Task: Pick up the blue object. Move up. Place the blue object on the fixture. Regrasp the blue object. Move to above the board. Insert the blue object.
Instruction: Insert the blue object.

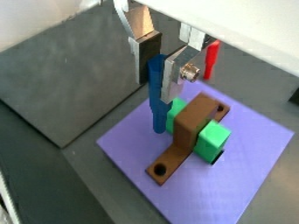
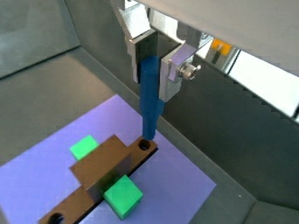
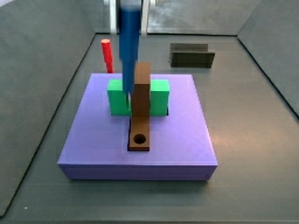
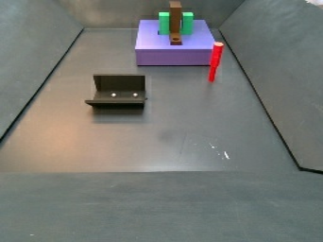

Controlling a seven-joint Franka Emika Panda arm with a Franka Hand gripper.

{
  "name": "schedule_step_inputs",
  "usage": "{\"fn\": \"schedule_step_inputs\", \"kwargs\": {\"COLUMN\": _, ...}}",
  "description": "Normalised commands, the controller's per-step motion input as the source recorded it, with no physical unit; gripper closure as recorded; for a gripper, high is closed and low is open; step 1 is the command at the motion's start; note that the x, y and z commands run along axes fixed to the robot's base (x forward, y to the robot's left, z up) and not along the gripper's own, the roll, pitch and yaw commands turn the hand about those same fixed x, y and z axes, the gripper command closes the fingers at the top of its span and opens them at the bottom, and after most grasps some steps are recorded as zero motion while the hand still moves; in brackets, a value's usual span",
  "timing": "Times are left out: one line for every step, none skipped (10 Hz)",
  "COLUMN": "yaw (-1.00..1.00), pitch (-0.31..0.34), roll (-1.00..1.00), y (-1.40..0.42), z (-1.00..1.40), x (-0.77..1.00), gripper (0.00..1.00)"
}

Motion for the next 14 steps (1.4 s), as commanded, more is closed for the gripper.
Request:
{"fn": "schedule_step_inputs", "kwargs": {"yaw": 0.06, "pitch": -0.05, "roll": 0.23, "y": -0.3, "z": -0.57, "x": 0.06, "gripper": 1.0}}
{"fn": "schedule_step_inputs", "kwargs": {"yaw": 0.0, "pitch": 0.0, "roll": 0.41, "y": -0.28, "z": -0.23, "x": 0.2, "gripper": 1.0}}
{"fn": "schedule_step_inputs", "kwargs": {"yaw": 0.0, "pitch": 0.0, "roll": 0.37, "y": -0.25, "z": -0.18, "x": 0.14, "gripper": 1.0}}
{"fn": "schedule_step_inputs", "kwargs": {"yaw": 0.0, "pitch": 0.0, "roll": 0.18, "y": -0.2, "z": -0.22, "x": 0.19, "gripper": 1.0}}
{"fn": "schedule_step_inputs", "kwargs": {"yaw": 0.0, "pitch": 0.0, "roll": 0.09, "y": -0.15, "z": -0.19, "x": 0.06, "gripper": 1.0}}
{"fn": "schedule_step_inputs", "kwargs": {"yaw": 0.0, "pitch": 0.0, "roll": 0.09, "y": -0.11, "z": -0.18, "x": 0.09, "gripper": 1.0}}
{"fn": "schedule_step_inputs", "kwargs": {"yaw": 0.0, "pitch": 0.0, "roll": 0.09, "y": 0.0, "z": -0.18, "x": 0.0, "gripper": 1.0}}
{"fn": "schedule_step_inputs", "kwargs": {"yaw": 0.0, "pitch": 0.0, "roll": 0.04, "y": 0.0, "z": -0.15, "x": 0.0, "gripper": 1.0}}
{"fn": "schedule_step_inputs", "kwargs": {"yaw": 0.0, "pitch": 0.0, "roll": 0.03, "y": 0.0, "z": -0.16, "x": 0.01, "gripper": 1.0}}
{"fn": "schedule_step_inputs", "kwargs": {"yaw": 0.0, "pitch": 0.0, "roll": 0.03, "y": 0.0, "z": -0.17, "x": 0.02, "gripper": 1.0}}
{"fn": "schedule_step_inputs", "kwargs": {"yaw": 0.0, "pitch": 0.0, "roll": 0.07, "y": -0.05, "z": -0.21, "x": 0.15, "gripper": 1.0}}
{"fn": "schedule_step_inputs", "kwargs": {"yaw": 0.0, "pitch": 0.0, "roll": 0.06, "y": -0.08, "z": -0.26, "x": 0.17, "gripper": 1.0}}
{"fn": "schedule_step_inputs", "kwargs": {"yaw": -0.02, "pitch": 0.0, "roll": 0.04, "y": -0.05, "z": -0.29, "x": 0.17, "gripper": 1.0}}
{"fn": "schedule_step_inputs", "kwargs": {"yaw": -0.04, "pitch": 0.0, "roll": 0.03, "y": -0.04, "z": -0.3, "x": 0.14, "gripper": 1.0}}
